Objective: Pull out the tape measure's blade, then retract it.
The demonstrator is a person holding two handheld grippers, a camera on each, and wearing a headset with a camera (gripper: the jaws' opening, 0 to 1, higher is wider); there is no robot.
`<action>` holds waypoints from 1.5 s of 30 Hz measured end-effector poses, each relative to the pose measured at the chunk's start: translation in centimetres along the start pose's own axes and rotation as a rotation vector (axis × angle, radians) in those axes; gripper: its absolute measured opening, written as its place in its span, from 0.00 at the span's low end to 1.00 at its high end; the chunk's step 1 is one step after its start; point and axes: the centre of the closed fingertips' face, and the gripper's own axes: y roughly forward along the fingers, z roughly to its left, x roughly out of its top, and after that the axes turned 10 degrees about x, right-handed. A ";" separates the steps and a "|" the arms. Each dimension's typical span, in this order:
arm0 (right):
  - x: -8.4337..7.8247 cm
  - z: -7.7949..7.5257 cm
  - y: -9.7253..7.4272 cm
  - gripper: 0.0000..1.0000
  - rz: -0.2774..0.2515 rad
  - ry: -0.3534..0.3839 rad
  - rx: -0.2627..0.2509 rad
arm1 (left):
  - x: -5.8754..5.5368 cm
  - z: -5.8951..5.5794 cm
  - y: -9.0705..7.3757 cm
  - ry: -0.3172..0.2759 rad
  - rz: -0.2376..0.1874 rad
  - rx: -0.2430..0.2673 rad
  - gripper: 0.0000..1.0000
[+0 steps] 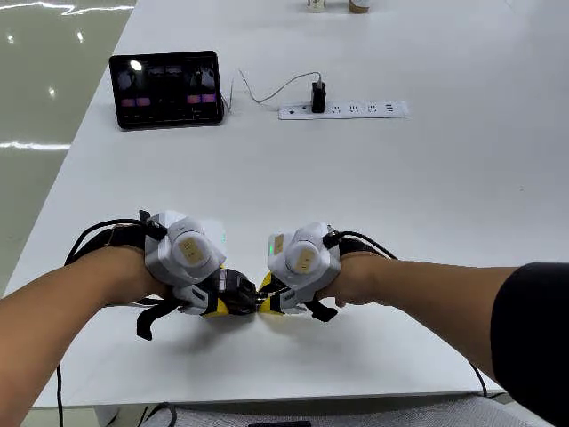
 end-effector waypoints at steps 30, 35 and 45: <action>-2.0 0.2 -1.3 0.11 0.028 0.040 0.017 | 0.0 0.1 0.0 -0.035 -0.011 0.003 0.31; -2.2 0.2 -1.5 0.11 0.029 0.043 0.015 | 0.0 0.1 0.1 -0.036 -0.012 0.005 0.31; -2.7 0.2 -1.9 0.11 0.036 0.045 0.012 | 0.1 0.2 0.1 -0.039 -0.015 0.008 0.31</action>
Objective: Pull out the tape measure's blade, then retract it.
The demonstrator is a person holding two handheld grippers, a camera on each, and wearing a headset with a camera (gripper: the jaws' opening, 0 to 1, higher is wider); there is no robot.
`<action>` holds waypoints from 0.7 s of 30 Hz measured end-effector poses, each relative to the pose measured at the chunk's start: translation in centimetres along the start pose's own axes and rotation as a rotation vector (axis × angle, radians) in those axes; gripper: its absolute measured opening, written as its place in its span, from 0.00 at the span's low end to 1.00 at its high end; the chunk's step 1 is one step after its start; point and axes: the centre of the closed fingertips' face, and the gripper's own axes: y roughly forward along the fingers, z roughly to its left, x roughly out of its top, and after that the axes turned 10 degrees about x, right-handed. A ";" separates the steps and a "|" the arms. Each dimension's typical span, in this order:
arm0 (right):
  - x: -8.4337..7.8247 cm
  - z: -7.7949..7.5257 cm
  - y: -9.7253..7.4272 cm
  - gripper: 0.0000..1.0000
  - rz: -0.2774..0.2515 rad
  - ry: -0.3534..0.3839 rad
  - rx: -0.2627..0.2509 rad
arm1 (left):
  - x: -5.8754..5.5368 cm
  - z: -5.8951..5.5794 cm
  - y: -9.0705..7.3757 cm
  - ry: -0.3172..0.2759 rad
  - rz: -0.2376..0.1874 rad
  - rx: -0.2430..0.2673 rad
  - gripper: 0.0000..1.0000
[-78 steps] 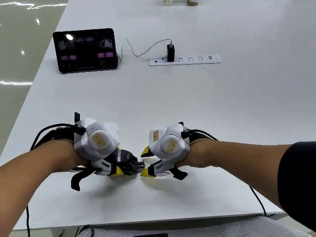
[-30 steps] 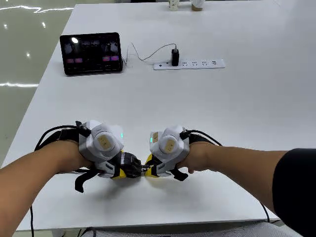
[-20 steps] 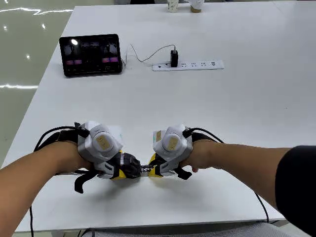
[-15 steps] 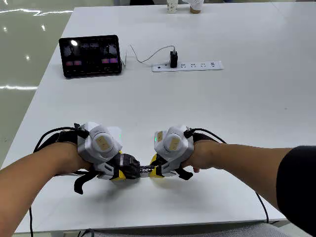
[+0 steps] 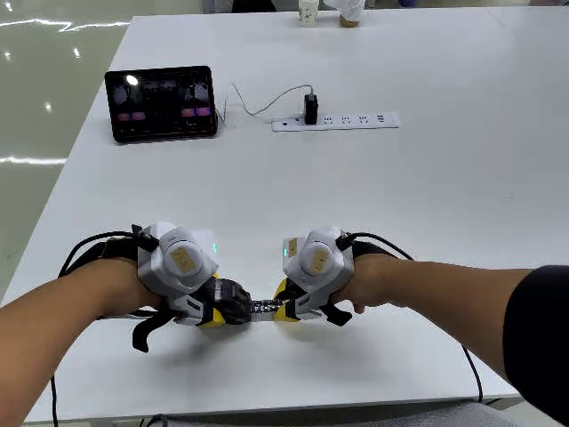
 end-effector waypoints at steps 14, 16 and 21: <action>-0.6 0.0 -0.5 0.11 0.008 0.008 0.000 | 0.0 0.0 0.0 -0.001 -0.002 0.003 0.31; -0.7 -0.1 -0.5 0.11 0.006 0.008 -0.002 | 0.0 0.0 0.0 0.000 -0.003 0.003 0.31; -0.9 0.0 -0.7 0.11 0.005 0.013 -0.005 | 0.0 0.0 0.0 0.000 -0.004 0.002 0.31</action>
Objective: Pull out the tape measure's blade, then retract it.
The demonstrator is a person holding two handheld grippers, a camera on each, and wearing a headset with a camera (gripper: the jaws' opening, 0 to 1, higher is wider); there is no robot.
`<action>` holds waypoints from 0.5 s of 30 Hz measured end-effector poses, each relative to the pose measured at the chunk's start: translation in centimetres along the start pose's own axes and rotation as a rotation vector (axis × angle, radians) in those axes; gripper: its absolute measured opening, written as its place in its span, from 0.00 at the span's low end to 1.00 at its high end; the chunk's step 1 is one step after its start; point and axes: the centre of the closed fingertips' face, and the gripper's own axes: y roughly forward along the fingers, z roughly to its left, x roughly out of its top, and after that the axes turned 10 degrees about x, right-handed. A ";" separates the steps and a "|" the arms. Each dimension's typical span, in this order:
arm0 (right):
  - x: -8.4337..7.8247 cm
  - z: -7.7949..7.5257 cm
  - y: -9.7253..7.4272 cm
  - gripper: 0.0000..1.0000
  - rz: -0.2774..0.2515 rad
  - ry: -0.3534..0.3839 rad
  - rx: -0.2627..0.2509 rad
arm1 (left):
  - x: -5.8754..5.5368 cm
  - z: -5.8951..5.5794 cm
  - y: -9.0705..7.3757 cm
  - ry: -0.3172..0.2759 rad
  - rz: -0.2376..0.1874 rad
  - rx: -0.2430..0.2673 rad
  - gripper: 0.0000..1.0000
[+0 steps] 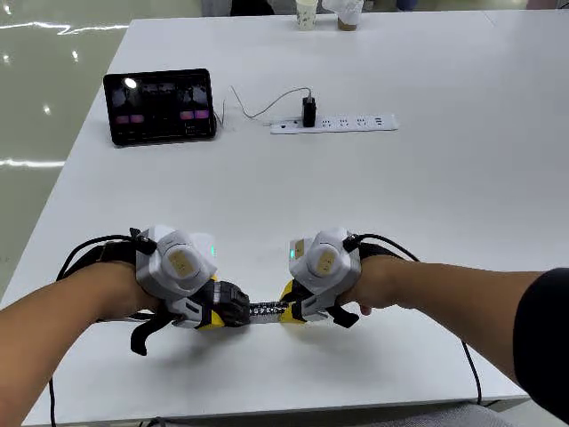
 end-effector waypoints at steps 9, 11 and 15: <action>-0.4 0.1 -0.3 0.11 0.004 -0.001 -0.001 | 0.0 0.0 0.0 -0.002 0.001 0.001 0.31; -0.6 0.1 -0.5 0.11 0.001 0.002 -0.002 | 0.0 0.0 0.0 -0.002 0.001 0.002 0.31; -0.8 0.1 -0.7 0.11 -0.004 0.009 -0.003 | 0.0 0.0 0.1 -0.002 0.001 0.003 0.31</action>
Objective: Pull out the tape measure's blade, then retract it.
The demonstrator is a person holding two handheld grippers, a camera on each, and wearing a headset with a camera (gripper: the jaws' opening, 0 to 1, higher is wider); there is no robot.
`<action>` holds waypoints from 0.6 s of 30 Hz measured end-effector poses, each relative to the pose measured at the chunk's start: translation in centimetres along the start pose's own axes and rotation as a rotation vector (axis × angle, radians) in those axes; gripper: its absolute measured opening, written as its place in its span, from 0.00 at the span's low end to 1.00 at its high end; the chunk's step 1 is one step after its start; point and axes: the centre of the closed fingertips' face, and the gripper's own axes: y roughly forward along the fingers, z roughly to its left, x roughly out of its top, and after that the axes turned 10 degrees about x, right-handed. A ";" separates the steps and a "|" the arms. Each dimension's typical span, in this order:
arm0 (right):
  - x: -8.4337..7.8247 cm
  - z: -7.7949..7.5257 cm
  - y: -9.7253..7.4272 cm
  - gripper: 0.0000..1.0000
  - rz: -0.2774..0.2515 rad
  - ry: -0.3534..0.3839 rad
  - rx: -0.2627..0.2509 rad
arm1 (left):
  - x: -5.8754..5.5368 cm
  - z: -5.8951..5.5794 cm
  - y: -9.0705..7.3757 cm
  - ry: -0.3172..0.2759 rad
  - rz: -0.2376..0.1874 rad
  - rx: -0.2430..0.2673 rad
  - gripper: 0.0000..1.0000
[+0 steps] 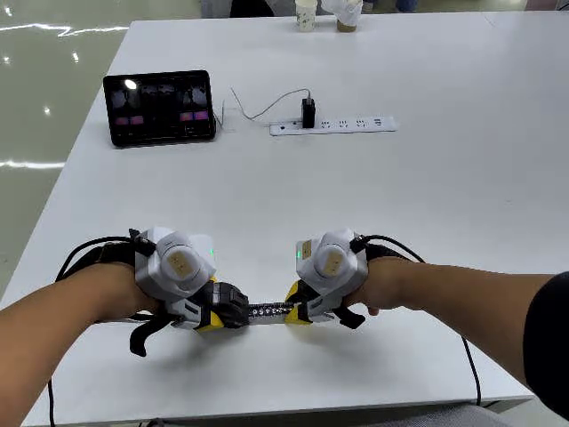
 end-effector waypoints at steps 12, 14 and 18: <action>-0.5 0.1 -0.4 0.11 0.008 -0.002 0.000 | 0.0 0.0 0.0 -0.002 0.000 0.003 0.31; -0.6 0.1 -0.5 0.11 0.009 -0.002 0.000 | 0.0 0.0 0.0 -0.001 0.000 0.003 0.31; -0.7 0.1 -0.6 0.11 0.011 -0.002 0.001 | 0.1 0.0 0.0 -0.004 -0.001 0.004 0.31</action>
